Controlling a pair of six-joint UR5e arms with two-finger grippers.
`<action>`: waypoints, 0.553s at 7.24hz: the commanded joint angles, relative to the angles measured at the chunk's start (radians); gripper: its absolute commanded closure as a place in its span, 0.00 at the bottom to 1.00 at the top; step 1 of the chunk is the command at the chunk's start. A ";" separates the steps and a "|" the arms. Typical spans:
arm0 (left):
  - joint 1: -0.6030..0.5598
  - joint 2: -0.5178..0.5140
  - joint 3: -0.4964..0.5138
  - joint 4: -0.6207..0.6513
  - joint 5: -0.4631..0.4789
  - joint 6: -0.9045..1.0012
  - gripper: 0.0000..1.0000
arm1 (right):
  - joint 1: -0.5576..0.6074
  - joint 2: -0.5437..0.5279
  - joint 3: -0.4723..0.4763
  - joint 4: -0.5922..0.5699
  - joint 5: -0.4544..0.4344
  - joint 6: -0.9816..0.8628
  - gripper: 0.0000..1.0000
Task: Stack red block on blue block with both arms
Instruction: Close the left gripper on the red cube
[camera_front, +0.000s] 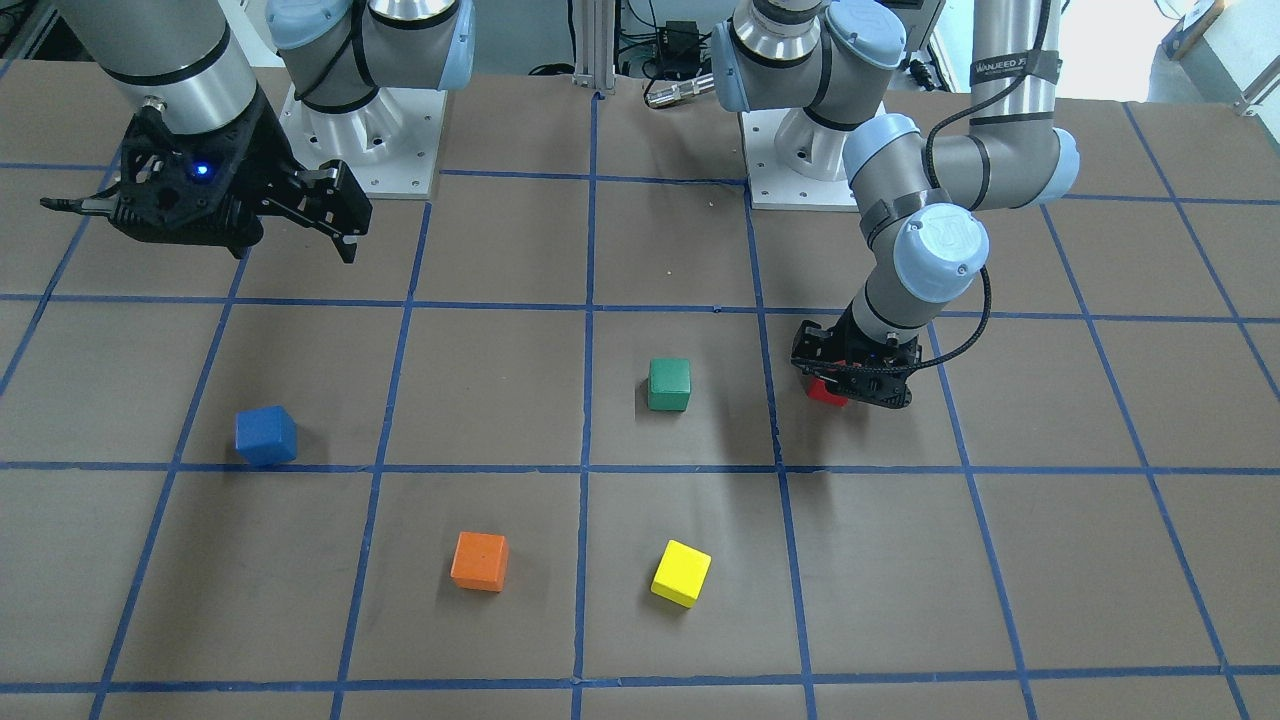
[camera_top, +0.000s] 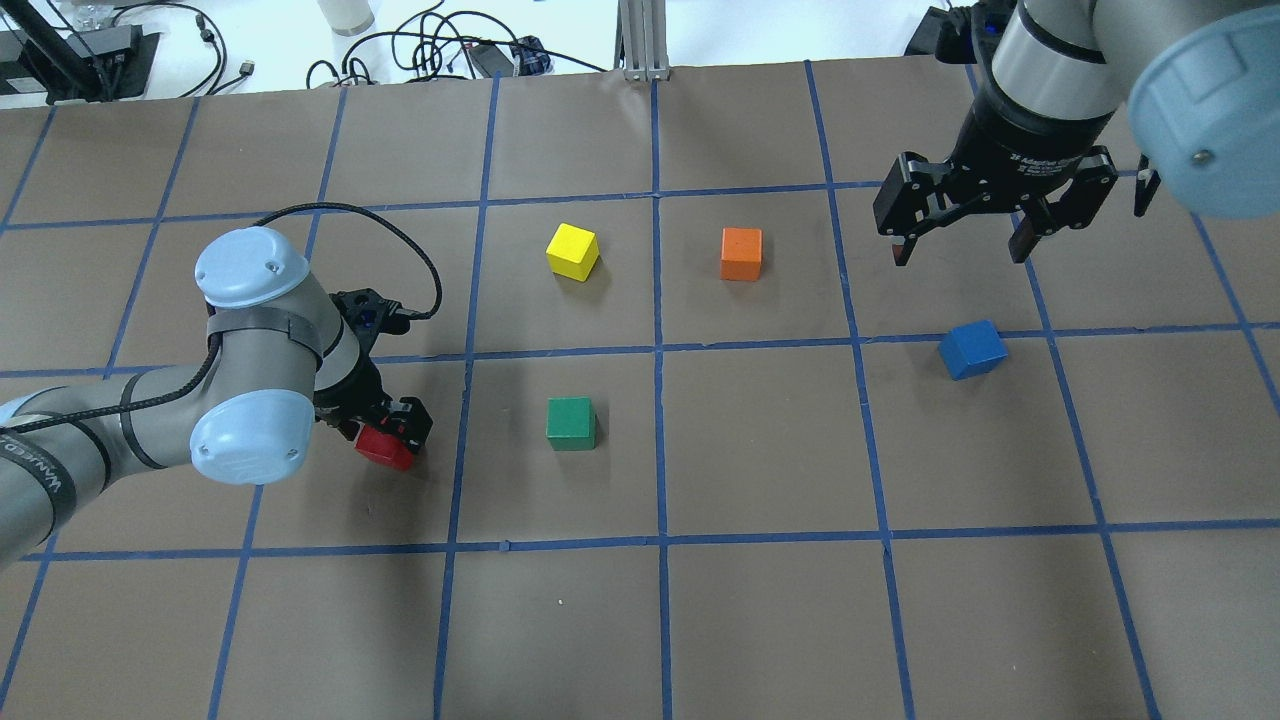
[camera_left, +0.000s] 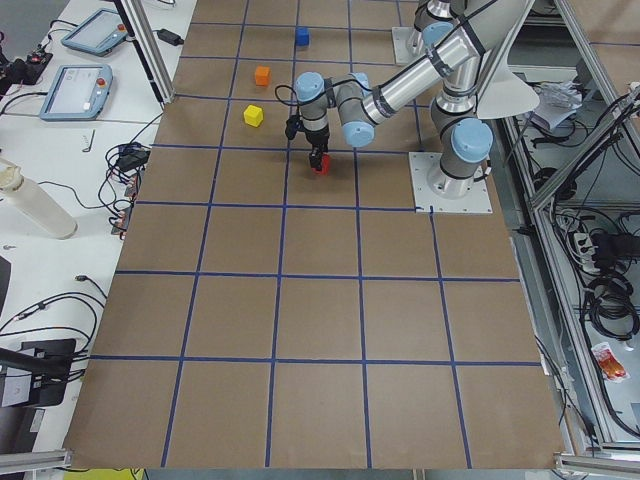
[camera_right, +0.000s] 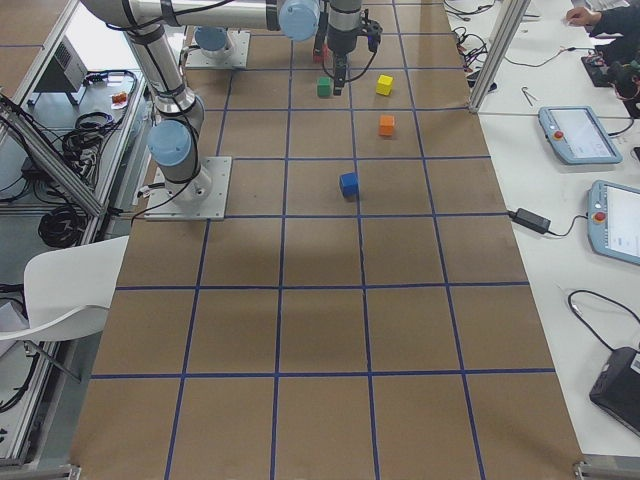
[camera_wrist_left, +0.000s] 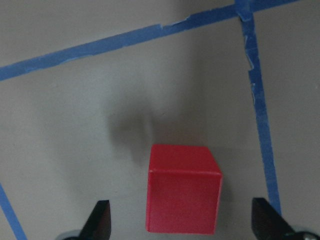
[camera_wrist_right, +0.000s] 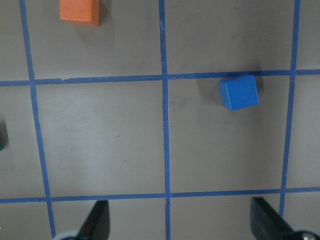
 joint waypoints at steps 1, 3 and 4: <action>-0.003 0.012 0.007 0.057 0.001 0.001 1.00 | 0.000 -0.001 0.002 -0.001 0.001 0.002 0.00; -0.040 0.010 0.061 0.037 -0.013 -0.076 1.00 | 0.000 0.000 0.003 -0.001 0.001 0.002 0.00; -0.117 0.000 0.161 -0.037 -0.033 -0.161 1.00 | 0.000 0.000 0.003 -0.001 0.001 0.002 0.00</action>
